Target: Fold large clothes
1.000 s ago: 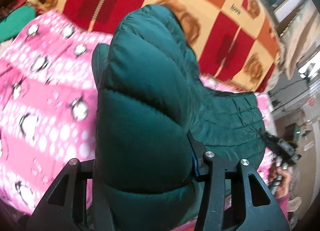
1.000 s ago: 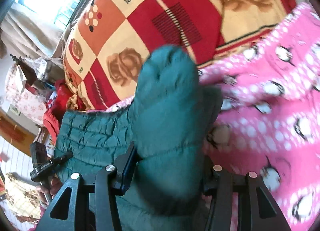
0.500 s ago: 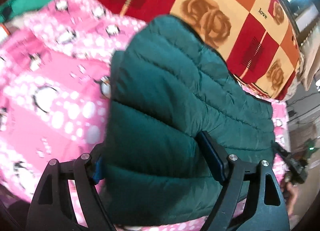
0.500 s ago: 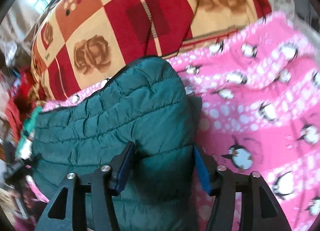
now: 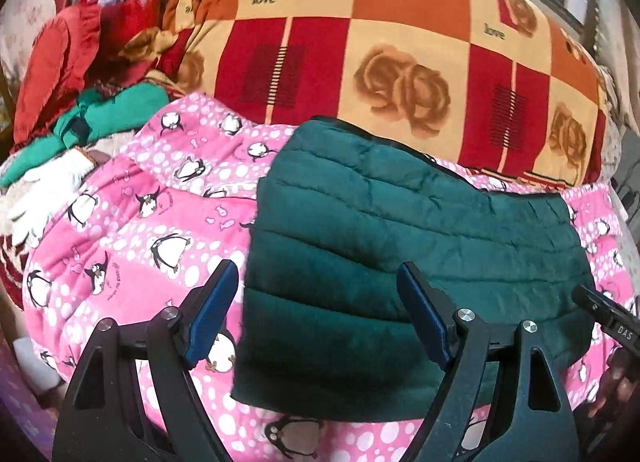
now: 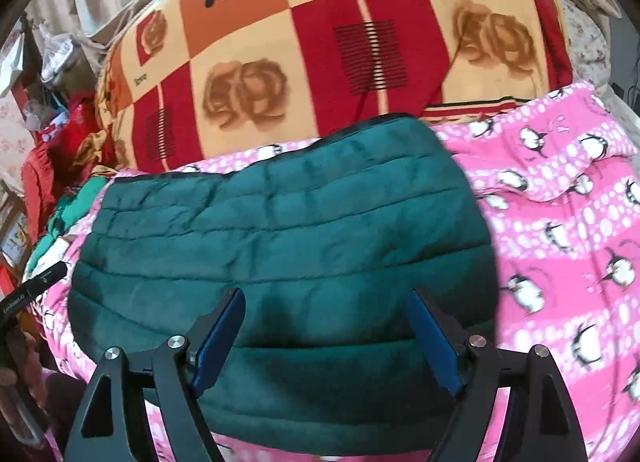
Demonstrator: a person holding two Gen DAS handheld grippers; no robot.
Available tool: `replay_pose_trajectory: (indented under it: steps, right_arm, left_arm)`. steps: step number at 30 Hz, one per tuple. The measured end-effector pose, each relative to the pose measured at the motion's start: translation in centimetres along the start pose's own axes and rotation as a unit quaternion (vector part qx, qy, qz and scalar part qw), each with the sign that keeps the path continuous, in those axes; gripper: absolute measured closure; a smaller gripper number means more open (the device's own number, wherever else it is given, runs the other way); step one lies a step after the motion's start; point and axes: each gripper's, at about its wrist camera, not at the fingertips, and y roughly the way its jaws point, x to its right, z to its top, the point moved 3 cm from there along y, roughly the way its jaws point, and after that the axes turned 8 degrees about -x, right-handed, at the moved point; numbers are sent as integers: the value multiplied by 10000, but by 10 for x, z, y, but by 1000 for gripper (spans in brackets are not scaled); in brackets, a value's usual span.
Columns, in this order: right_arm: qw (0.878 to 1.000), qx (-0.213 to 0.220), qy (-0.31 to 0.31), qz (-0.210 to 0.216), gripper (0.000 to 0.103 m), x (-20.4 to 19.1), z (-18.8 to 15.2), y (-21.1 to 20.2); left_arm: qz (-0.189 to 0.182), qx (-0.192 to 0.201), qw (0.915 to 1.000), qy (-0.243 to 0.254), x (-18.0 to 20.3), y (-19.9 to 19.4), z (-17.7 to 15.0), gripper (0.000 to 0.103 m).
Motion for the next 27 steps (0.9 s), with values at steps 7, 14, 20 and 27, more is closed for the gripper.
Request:
replay_pose_trajectory:
  steps: [7, 14, 20, 27]
  right_arm:
    - [9997, 193, -89, -134, 22, -25, -8, -5]
    - [9982, 405, -134, -417, 14, -38, -16, -15]
    - [9980, 408, -248, -408, 14, -49, -21, -16]
    - [9983, 364, -298, -338, 14, -55, -25, -14]
  left_arm:
    - [3, 217, 9997, 152, 25, -9, -10, 21]
    - [-71, 337, 9991, 234, 45, -14, -21, 21]
    - [-64, 410, 9987, 308, 54, -17, -27, 21]
    - [75, 487, 9981, 374, 59, -18, -30, 21]
